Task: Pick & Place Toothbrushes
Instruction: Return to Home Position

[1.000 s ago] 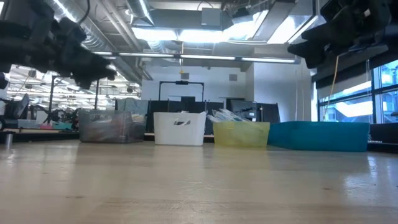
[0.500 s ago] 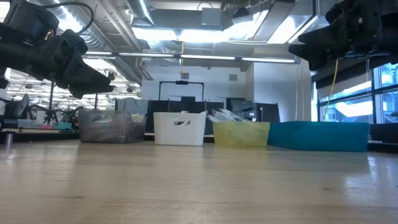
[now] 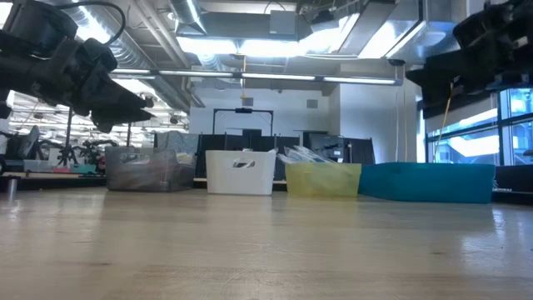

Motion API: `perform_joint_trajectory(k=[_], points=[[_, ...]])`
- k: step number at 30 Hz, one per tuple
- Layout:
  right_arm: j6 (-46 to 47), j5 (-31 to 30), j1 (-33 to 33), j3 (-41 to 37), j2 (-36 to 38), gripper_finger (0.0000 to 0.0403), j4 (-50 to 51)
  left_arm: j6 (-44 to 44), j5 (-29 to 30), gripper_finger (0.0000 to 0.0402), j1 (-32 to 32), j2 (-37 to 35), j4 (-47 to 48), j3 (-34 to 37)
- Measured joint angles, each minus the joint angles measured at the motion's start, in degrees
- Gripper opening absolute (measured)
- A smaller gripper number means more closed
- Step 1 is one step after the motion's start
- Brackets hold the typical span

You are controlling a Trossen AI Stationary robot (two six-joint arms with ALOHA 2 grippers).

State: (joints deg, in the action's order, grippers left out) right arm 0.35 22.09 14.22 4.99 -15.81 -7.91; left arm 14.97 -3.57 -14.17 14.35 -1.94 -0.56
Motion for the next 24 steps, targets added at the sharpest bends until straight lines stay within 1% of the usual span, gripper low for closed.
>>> perform_joint_trajectory(k=[4,8,13,17,19,24], points=[[-2.1,4.4,0.0,-0.4,0.2,0.0211,3.7,2.3,0.0,0.0182,0.0,0.0,0.0,0.0],[-2.1,7.4,0.0,-0.4,0.2,0.0208,4.1,2.3,0.0,0.0182,0.0,0.0,0.0,0.0],[-2.4,7.7,0.0,-0.4,0.2,0.0212,4.1,2.3,0.0,0.0182,0.0,0.0,0.0,0.0],[-1.8,8.8,0.0,-4.2,0.2,0.0221,-1.6,2.3,0.0,0.0182,0.0,0.0,0.0,0.0],[-2.0,9.2,0.0,-4.3,0.1,0.0226,-1.0,2.3,0.0,0.0182,0.0,0.0,0.0,0.0],[-1.4,15.7,-0.1,-4.1,0.3,0.0238,-5.3,2.3,0.1,0.0182,0.0,0.0,0.0,0.0]])
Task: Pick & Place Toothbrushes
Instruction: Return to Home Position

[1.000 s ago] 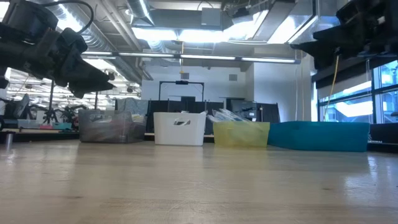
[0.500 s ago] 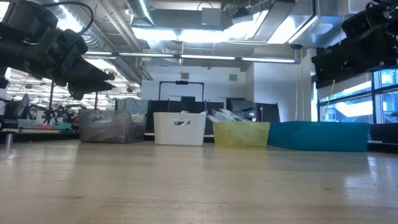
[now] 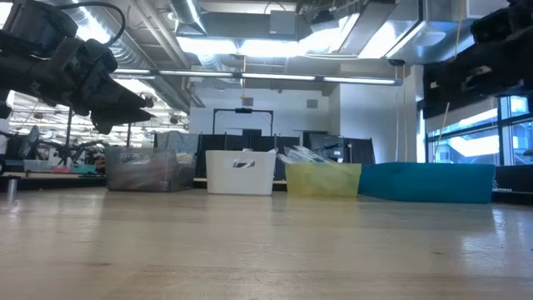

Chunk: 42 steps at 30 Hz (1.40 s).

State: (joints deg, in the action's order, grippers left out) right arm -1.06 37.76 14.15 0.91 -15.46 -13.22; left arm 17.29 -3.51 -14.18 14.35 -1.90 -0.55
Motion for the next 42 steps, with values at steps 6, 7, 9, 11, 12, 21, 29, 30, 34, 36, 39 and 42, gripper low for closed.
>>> perform_joint_trajectory(k=[6,7,9,11,12,21,29,30,34,36,39,42], points=[[6.2,0.8,0.0,0.0,0.0,0.025,-2.0,0.0,0.0,0.0182,0.0,0.0,0.0,0.0],[9.1,0.7,0.0,0.0,0.0,0.0251,-2.0,0.0,0.0,0.0182,0.0,0.0,0.0,0.0],[13.5,0.6,0.0,0.0,0.0,0.0254,-1.9,0.0,0.0,0.0182,0.0,0.0,0.0,0.0],[16.4,0.6,0.0,0.0,0.0,0.0257,-1.9,0.0,0.0,0.0182,0.0,0.0,0.0,0.0],[17.2,0.5,0.0,0.0,0.0,0.0258,-1.9,0.0,0.0,0.0182,0.0,0.0,0.0,0.0],[17.1,0.2,0.0,0.0,0.0,0.0269,-1.9,0.0,0.0,0.0182,0.0,0.0,0.0,0.0],[17.1,0.2,0.0,0.0,0.0,0.0278,-1.9,0.0,0.0,0.0182,0.0,0.0,0.0,0.0],[17.1,0.2,0.0,0.0,0.0,0.0279,-1.9,0.0,0.0,0.0182,0.0,0.0,0.0,0.0],[17.1,0.2,0.0,0.0,1.0,0.0283,-1.9,0.0,0.0,0.0182,0.0,0.0,0.0,0.0],[17.1,0.2,0.0,0.0,1.8,0.0284,-1.9,0.0,0.0,0.0182,0.0,0.0,0.0,0.0],[17.1,0.2,0.0,0.0,3.6,0.0282,-2.0,0.0,0.0,0.0182,0.0,0.0,0.0,0.0],[17.1,0.2,0.0,0.0,4.0,0.0276,-2.0,0.0,0.0,0.0182,0.0,0.0,0.0,0.0]])
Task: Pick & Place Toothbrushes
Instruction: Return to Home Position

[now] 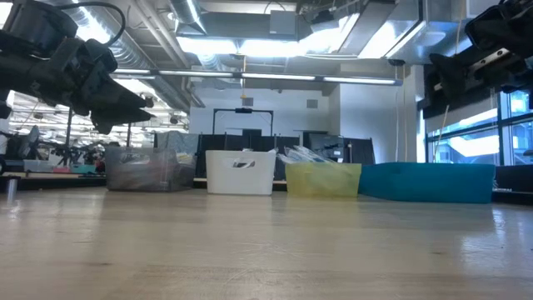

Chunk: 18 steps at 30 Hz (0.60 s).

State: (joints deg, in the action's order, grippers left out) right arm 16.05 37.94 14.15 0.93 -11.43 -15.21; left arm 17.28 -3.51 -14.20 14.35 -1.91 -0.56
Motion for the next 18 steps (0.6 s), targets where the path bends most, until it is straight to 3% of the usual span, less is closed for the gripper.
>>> perform_joint_trajectory(k=[18], points=[[0.0,0.0,0.0,0.0,0.1,0.0238,0.1,0.0,0.0,0.0182,0.0,0.0,0.0,0.0]])
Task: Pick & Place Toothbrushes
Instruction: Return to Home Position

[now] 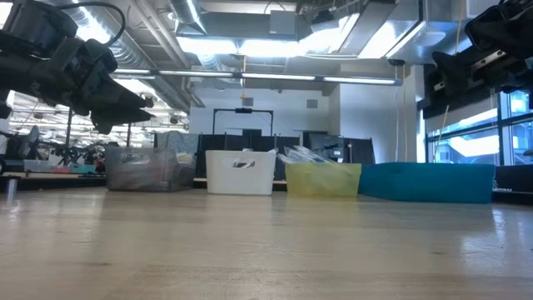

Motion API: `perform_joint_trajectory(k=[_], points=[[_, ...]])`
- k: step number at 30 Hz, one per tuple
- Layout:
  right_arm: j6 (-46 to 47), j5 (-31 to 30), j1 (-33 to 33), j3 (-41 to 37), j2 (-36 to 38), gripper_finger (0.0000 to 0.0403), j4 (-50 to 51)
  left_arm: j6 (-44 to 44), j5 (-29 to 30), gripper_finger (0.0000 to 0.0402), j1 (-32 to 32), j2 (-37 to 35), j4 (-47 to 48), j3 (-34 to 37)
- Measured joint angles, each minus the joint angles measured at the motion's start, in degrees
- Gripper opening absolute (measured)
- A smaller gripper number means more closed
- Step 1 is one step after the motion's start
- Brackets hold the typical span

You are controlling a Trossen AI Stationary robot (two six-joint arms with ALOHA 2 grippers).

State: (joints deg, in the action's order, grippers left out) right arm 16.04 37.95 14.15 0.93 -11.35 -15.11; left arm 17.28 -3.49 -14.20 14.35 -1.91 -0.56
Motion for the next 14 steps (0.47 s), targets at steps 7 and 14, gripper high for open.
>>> perform_joint_trajectory(k=[7,14], points=[[0.0,0.0,0.0,0.0,0.0,0.0225,0.0,0.0,0.0,0.0182,0.0,0.0,0.0,0.0],[0.0,0.0,0.0,0.0,0.0,0.0214,0.0,0.0,0.0,0.0182,0.0,0.0,0.0,0.0]])
